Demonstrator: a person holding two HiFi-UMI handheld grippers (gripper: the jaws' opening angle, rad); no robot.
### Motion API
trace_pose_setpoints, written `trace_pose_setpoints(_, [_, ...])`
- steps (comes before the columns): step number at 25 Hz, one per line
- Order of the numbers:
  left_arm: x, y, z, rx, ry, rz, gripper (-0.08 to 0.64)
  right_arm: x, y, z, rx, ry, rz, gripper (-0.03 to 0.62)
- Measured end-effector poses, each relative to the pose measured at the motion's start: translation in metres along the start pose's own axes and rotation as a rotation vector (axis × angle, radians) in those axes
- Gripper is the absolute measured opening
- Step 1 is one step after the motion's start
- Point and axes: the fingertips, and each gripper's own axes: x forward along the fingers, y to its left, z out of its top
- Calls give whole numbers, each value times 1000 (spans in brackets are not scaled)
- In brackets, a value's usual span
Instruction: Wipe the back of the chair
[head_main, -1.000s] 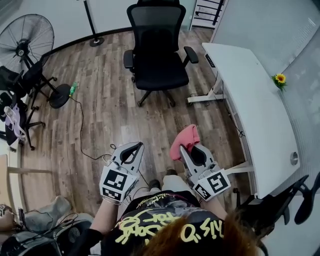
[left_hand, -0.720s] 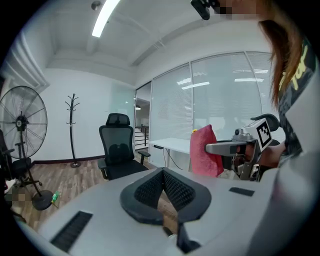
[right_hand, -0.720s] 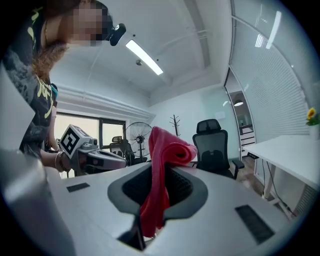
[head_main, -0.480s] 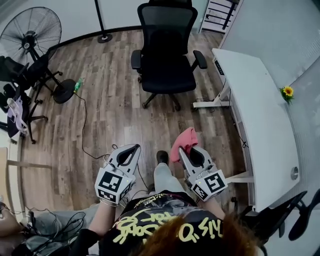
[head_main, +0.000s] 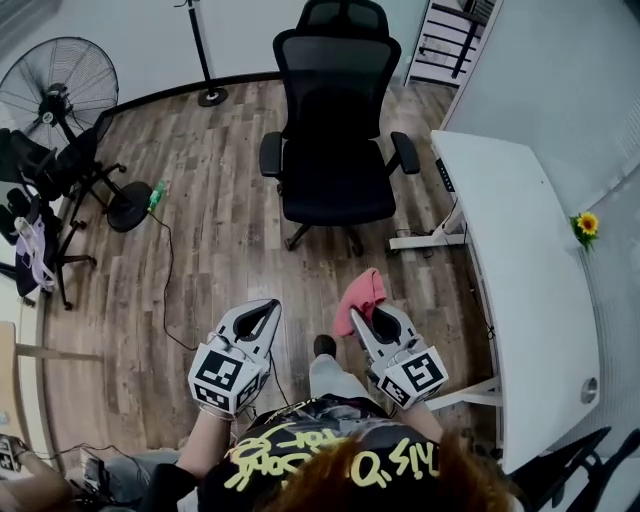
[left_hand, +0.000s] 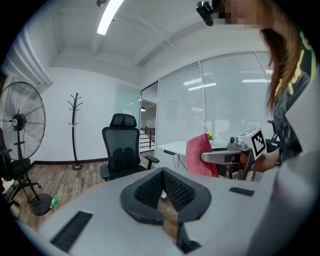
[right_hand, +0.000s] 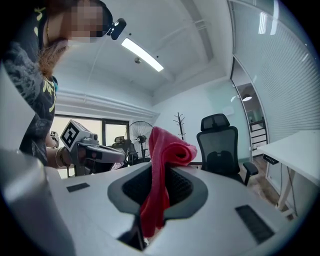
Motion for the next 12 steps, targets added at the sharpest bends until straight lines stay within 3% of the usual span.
trace_pose_setpoints(6, [60, 39, 45, 25, -38, 26, -8, 51, -60, 30, -20, -33, 13, 61])
trace_pose_setpoints(12, [107, 65, 61, 7, -40, 57, -8, 90, -107, 37, -20, -25, 49, 61])
